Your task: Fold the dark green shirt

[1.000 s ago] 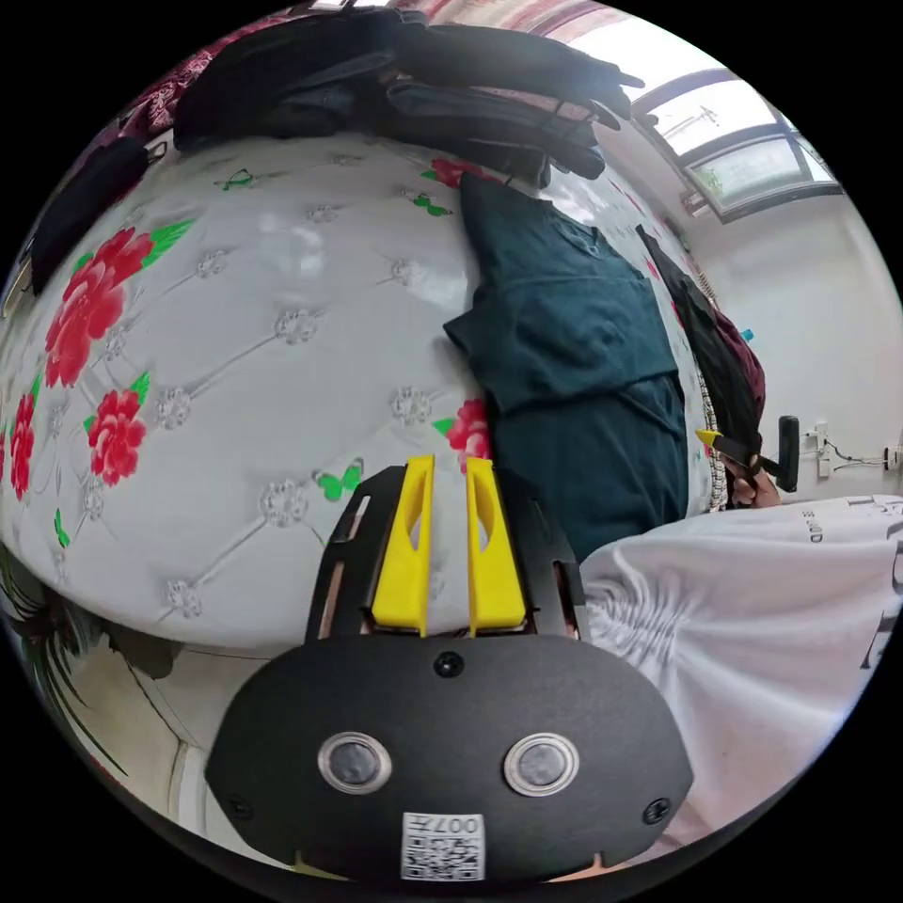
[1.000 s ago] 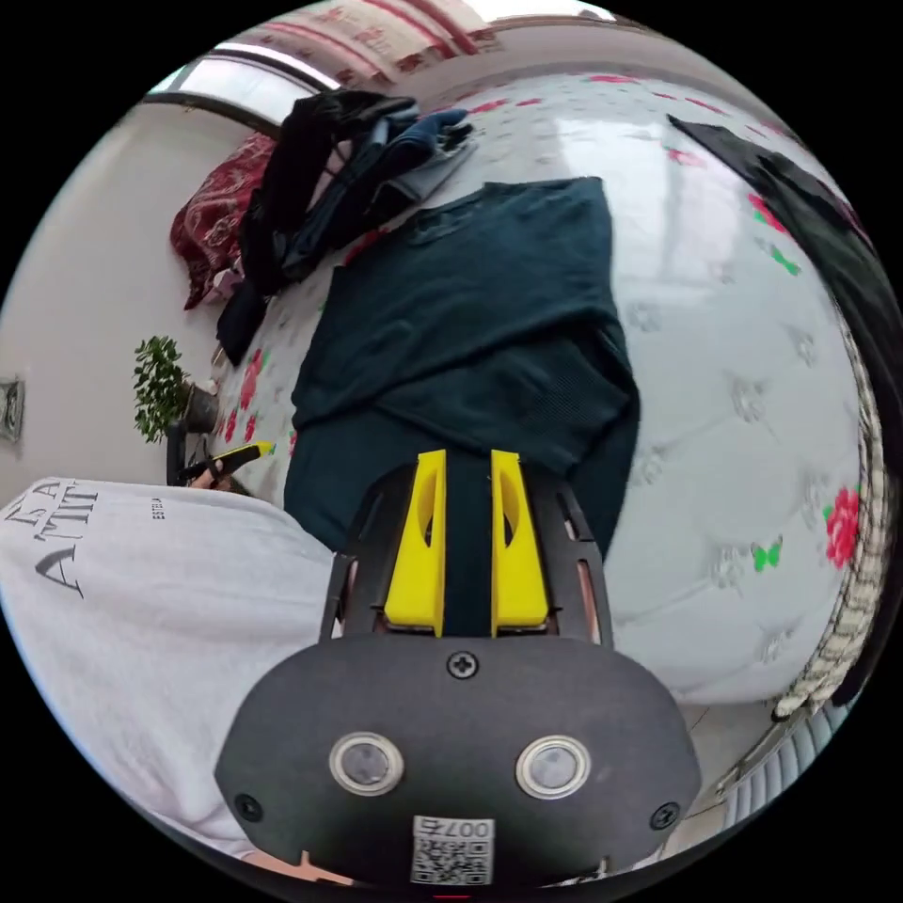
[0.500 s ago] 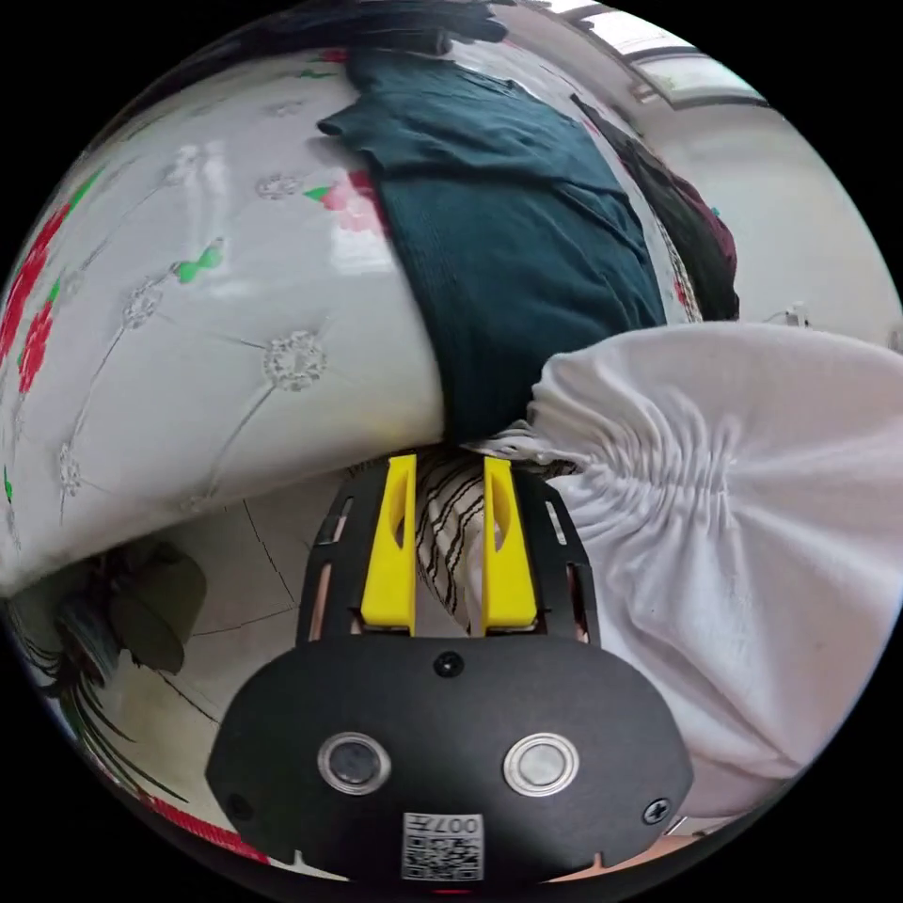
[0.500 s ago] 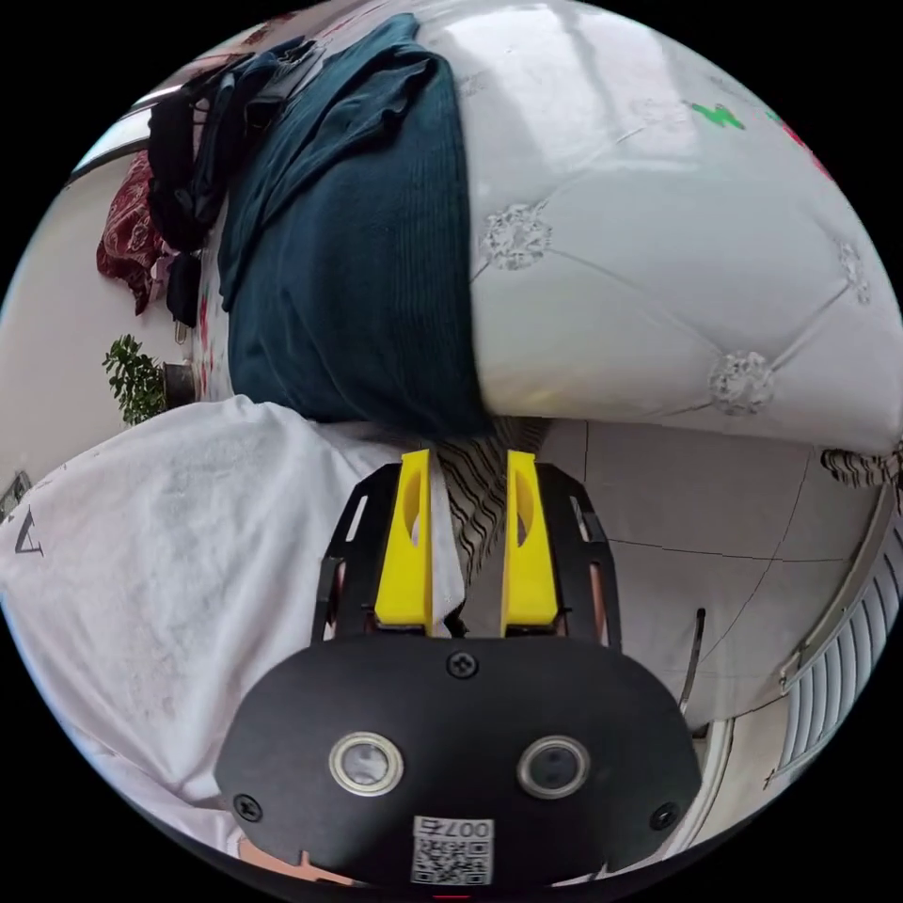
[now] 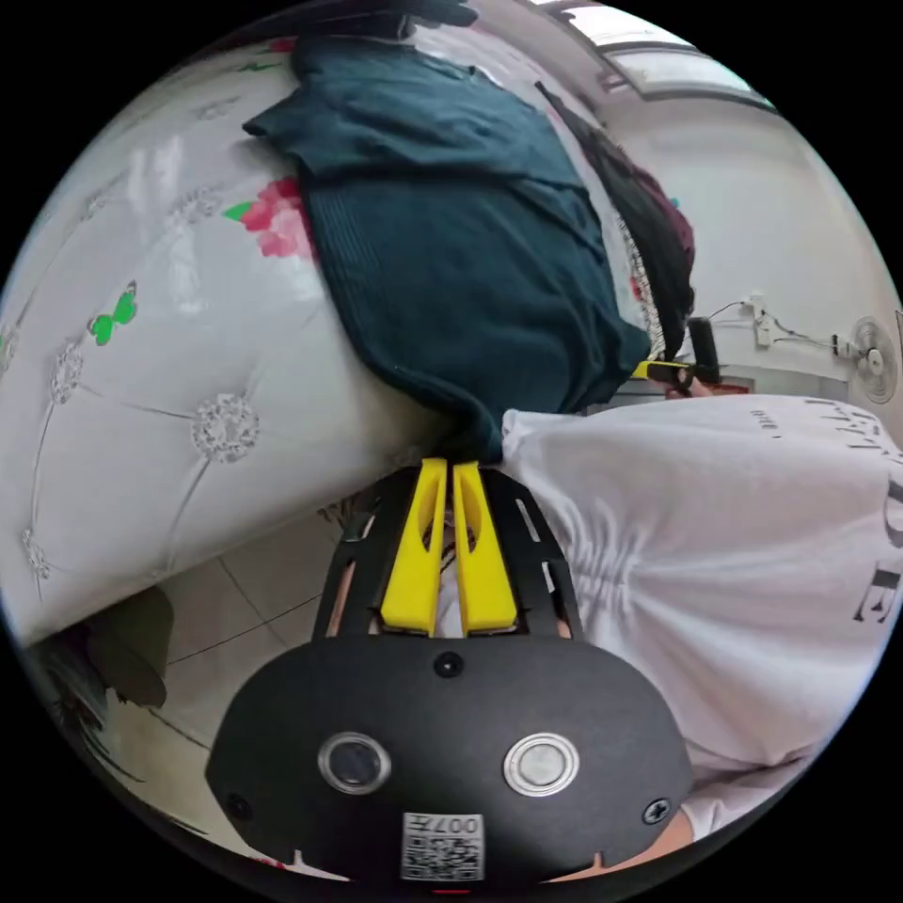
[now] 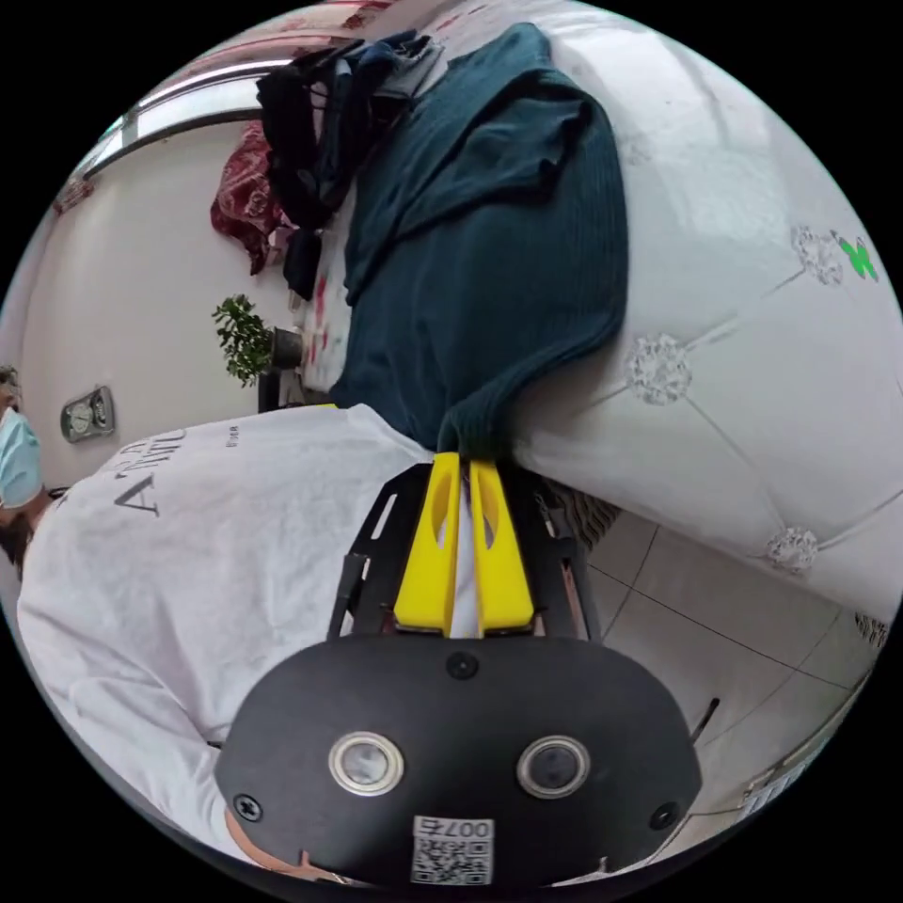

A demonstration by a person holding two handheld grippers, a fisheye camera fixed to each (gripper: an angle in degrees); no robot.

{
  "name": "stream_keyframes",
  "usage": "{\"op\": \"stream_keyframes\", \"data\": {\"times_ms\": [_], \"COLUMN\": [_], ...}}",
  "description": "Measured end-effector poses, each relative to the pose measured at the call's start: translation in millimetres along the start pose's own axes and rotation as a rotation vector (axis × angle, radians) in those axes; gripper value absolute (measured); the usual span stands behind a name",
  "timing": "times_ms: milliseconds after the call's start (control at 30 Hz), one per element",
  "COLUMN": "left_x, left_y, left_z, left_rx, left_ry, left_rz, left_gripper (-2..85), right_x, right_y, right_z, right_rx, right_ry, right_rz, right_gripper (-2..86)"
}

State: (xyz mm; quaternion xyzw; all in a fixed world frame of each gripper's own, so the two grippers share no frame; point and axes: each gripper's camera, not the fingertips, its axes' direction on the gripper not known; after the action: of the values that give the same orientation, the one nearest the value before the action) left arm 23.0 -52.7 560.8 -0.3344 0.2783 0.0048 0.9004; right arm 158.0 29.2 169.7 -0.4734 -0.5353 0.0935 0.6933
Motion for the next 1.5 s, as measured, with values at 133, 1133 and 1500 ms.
{"op": "stream_keyframes", "data": {"times_ms": [133, 1133, 1500], "left_x": [-7, 33, 65], "left_y": [-17, -81, -74], "left_z": [-56, -56, -48], "left_rx": [0.200, 0.137, 0.301], "left_ry": [0.088, -0.271, -0.420], "left_rz": [0.007, 0.033, 0.014], "left_gripper": [-0.6, 0.2, 10.8], "right_x": [-15, -49, -36], "right_y": [-24, -70, -118], "right_z": [-48, -90, -59], "right_rx": [0.163, 0.253, 0.266], "right_ry": [-0.116, 0.445, 0.459], "right_rz": [-0.087, -0.181, -0.116], "right_gripper": [0.1, 0.0, 5.4]}}
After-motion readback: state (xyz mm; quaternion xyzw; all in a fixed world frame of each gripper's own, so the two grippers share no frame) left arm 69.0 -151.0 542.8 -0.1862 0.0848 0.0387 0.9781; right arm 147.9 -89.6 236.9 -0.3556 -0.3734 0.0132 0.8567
